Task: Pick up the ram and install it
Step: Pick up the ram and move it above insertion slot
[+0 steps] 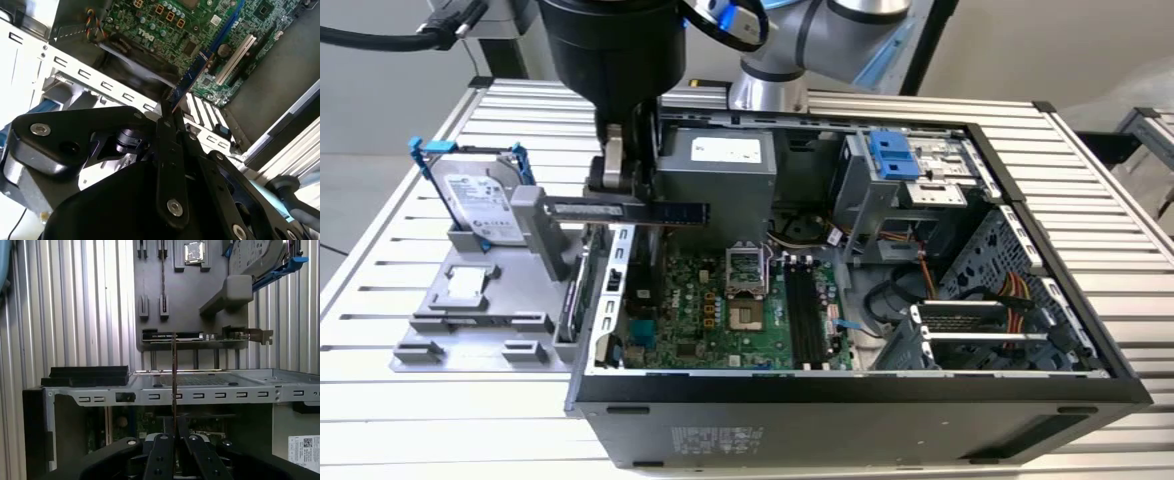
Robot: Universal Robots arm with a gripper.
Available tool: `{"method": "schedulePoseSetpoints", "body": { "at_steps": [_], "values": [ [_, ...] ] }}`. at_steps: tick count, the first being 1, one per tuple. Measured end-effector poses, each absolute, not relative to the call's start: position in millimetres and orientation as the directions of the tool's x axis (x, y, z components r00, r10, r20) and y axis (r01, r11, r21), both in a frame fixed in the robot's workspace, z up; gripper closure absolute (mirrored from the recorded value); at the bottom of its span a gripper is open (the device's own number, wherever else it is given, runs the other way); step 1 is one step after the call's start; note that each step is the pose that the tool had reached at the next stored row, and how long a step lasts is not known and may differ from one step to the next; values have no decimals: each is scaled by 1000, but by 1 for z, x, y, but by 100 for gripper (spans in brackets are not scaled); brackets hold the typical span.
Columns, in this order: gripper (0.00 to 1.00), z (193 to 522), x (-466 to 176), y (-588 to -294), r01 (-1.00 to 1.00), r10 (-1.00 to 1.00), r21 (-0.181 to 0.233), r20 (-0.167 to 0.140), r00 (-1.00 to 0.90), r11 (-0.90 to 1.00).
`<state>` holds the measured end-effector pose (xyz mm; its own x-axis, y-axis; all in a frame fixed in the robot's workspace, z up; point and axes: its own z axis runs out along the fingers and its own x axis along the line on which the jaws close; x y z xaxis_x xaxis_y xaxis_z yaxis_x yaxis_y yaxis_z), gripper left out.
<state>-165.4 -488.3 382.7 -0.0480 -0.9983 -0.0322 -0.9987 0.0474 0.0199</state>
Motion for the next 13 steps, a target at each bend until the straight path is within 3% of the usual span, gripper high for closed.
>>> {"method": "schedulePoseSetpoints", "body": {
  "at_steps": [13],
  "values": [
    [100, 383, -146, -484, -999, -998, 20, -32, -48, 47]
  ]
}}
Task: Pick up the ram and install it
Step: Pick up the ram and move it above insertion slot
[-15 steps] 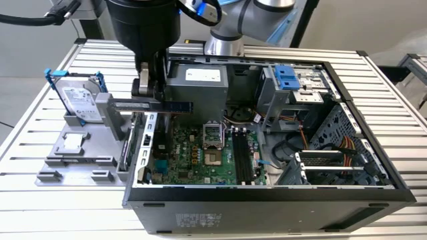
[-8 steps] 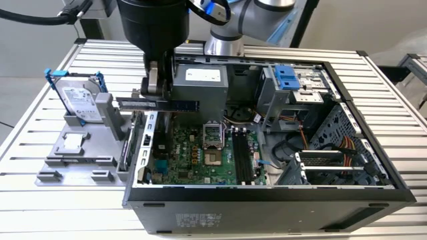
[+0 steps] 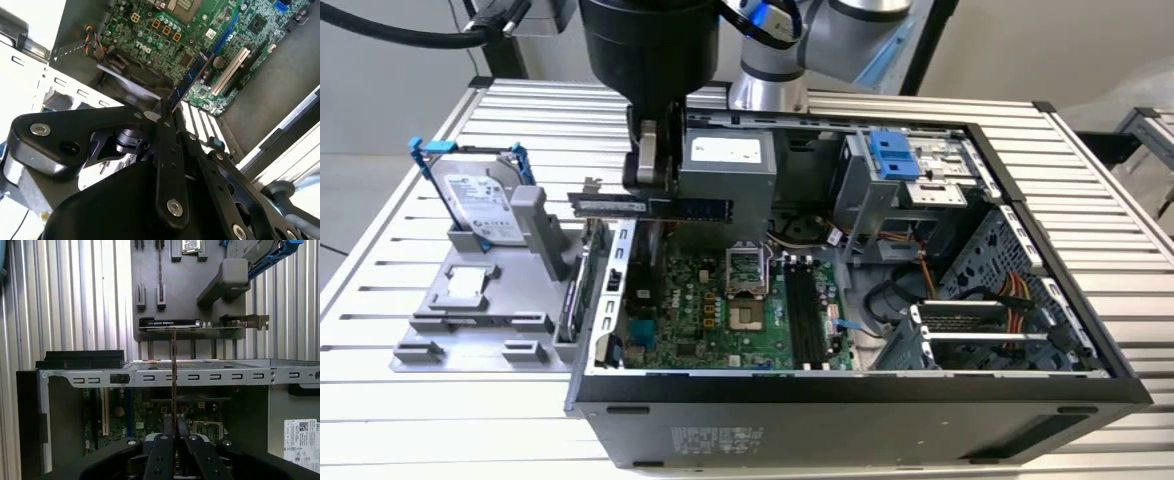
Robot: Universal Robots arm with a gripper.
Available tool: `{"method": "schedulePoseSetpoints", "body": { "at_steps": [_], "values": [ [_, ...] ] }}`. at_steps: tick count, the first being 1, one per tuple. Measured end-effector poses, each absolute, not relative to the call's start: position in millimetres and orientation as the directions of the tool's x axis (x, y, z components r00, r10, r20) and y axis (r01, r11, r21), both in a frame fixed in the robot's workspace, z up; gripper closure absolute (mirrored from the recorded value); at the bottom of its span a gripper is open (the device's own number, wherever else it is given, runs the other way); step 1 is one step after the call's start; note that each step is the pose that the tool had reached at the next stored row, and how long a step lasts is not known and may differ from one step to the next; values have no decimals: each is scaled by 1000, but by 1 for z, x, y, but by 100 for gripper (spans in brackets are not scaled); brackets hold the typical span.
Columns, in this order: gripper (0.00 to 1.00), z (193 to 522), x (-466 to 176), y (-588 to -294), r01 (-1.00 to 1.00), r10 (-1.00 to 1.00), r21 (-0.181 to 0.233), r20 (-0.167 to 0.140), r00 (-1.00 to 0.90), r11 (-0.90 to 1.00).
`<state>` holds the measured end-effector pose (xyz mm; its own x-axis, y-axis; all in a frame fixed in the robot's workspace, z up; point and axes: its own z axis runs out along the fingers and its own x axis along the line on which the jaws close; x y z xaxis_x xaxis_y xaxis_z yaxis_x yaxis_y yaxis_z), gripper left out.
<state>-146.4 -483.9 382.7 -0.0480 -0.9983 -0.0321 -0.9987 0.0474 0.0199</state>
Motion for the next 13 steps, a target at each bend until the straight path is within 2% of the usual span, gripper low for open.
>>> {"method": "schedulePoseSetpoints", "body": {
  "at_steps": [13],
  "values": [
    [100, 383, -128, -479, -999, -998, 20, -32, -48, 47]
  ]
}}
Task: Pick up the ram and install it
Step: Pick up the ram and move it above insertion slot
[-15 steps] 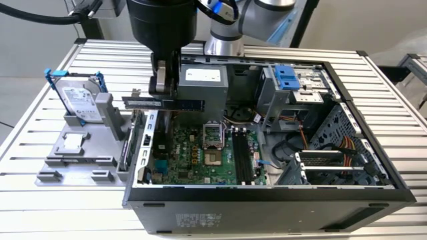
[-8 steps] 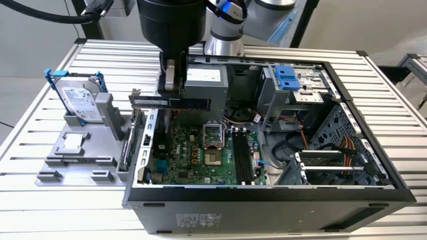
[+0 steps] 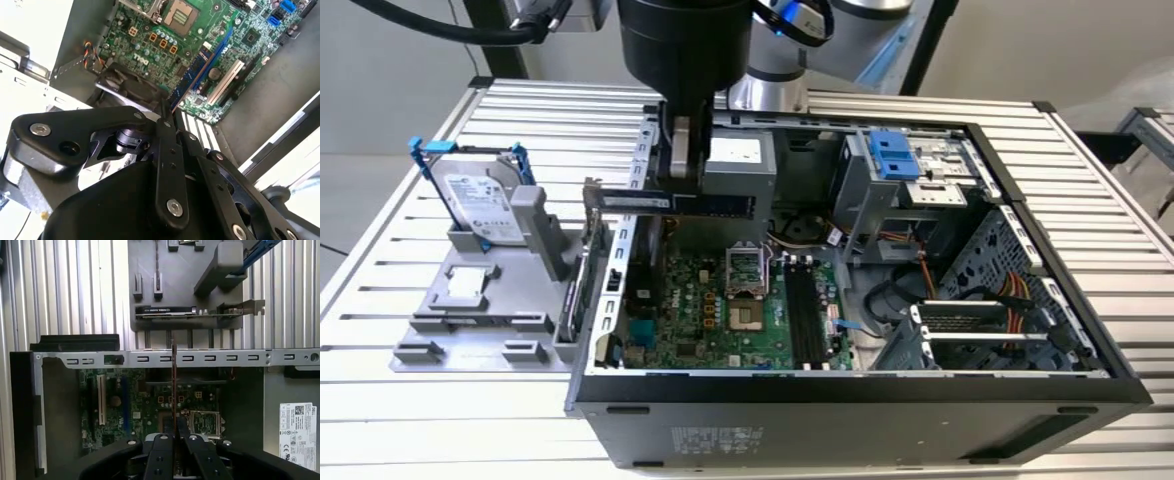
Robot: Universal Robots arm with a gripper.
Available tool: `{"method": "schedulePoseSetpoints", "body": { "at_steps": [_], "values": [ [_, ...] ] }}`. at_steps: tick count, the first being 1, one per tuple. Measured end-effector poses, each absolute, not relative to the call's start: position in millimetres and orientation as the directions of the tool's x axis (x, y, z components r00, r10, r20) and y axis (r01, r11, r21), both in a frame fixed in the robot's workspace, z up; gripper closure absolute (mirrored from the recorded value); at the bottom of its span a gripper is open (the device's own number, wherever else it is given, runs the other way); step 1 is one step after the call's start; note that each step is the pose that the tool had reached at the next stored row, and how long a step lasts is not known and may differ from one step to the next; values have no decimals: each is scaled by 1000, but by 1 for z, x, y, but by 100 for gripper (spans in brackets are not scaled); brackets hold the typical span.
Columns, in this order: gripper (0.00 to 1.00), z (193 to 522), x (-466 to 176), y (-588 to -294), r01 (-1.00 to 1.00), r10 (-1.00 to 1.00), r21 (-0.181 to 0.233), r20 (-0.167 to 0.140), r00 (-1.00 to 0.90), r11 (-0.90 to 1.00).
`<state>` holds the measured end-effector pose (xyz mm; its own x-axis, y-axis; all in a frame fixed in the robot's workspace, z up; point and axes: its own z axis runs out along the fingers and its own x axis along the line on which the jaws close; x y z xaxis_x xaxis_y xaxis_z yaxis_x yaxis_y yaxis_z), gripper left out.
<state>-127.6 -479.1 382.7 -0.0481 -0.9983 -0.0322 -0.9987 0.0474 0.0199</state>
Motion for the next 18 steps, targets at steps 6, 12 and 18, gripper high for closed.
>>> {"method": "schedulePoseSetpoints", "body": {
  "at_steps": [6, 12, 18],
  "values": [
    [100, 383, -119, -477, -999, -998, 20, -32, -48, 47],
    [100, 383, -110, -475, -999, -998, 20, -32, -48, 47],
    [100, 383, -101, -472, -999, -998, 20, -32, -48, 47]
  ]
}}
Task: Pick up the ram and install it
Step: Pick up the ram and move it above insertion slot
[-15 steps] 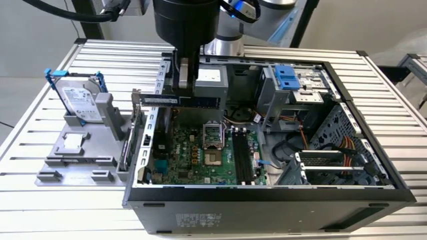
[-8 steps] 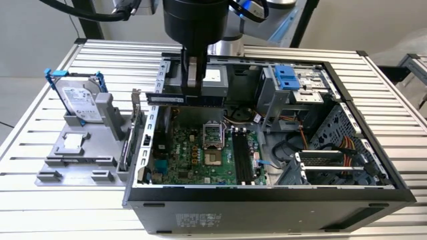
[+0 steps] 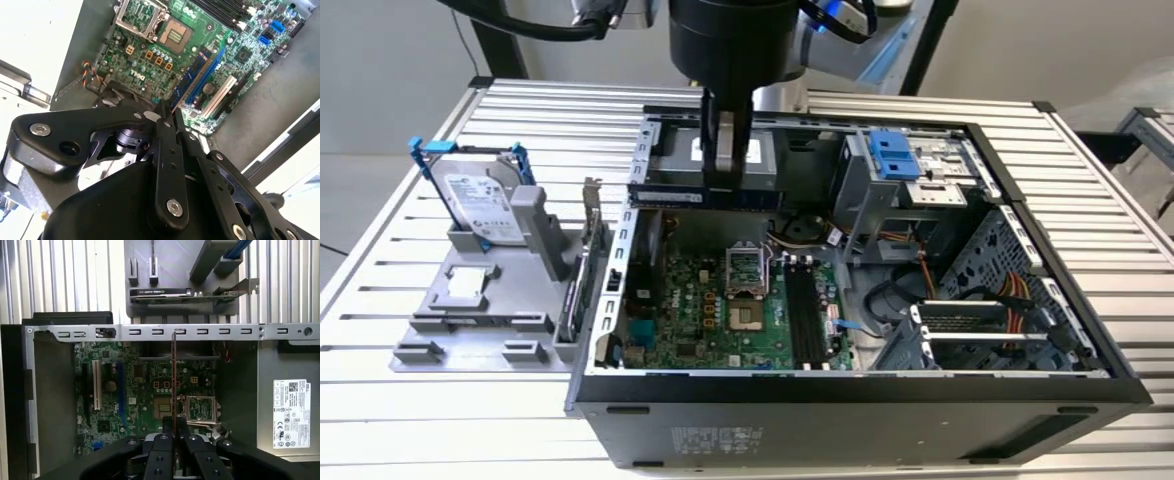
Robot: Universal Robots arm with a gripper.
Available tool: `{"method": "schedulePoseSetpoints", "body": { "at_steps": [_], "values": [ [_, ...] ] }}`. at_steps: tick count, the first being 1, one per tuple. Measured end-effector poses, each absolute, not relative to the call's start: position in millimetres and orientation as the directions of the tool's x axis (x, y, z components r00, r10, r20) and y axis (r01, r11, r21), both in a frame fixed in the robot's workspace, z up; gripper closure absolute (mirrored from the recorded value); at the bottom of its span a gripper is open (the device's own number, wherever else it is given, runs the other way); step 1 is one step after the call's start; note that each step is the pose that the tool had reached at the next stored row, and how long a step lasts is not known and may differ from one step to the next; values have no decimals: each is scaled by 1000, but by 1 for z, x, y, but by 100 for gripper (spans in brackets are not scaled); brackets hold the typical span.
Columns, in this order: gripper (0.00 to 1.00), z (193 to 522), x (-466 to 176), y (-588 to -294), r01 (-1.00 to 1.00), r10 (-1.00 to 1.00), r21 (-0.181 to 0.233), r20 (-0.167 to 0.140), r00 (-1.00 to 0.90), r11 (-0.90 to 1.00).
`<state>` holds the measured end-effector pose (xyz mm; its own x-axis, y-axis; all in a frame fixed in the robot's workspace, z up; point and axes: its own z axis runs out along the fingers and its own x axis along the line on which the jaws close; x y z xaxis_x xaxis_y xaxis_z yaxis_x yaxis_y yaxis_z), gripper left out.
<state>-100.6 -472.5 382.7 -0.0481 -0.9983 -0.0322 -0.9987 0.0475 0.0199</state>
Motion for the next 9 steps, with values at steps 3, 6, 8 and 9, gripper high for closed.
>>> {"method": "schedulePoseSetpoints", "body": {
  "at_steps": [3, 6, 8, 9],
  "values": [
    [100, 383, -95, -471, -999, -998, 20, -32, -48, 47],
    [100, 383, -89, -470, -999, -998, 20, -32, -48, 47],
    [100, 383, -85, -470, -999, -998, 20, -32, -48, 47],
    [100, 383, -83, -470, -999, -998, 20, -32, -48, 47]
  ]
}}
